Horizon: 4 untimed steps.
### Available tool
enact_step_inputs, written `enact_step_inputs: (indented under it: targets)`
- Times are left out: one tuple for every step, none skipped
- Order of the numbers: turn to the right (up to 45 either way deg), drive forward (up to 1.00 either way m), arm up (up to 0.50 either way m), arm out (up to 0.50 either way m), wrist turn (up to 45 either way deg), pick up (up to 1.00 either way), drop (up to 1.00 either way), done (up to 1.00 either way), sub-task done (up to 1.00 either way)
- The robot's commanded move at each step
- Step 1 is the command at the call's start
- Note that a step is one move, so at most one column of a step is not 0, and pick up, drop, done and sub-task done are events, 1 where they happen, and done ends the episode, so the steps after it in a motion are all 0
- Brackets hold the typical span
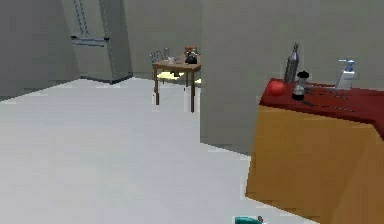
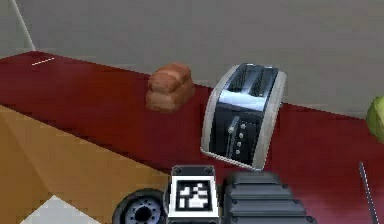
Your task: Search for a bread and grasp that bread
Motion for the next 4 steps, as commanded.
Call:
enact_step_inputs:
  targets:
    - [0.0,0.00,0.00,0.46,0.0,0.00,0.00,0.00,0.00]
    - [0.0,0.00,0.00,0.00,45.0,0.00,0.00,0.00,0.00]
    - [0.0,0.00,0.00,0.00,45.0,0.00,0.00,0.00,0.00]
    - [0.0,0.00,0.00,0.00,45.0,0.00,0.00,0.00,0.00]
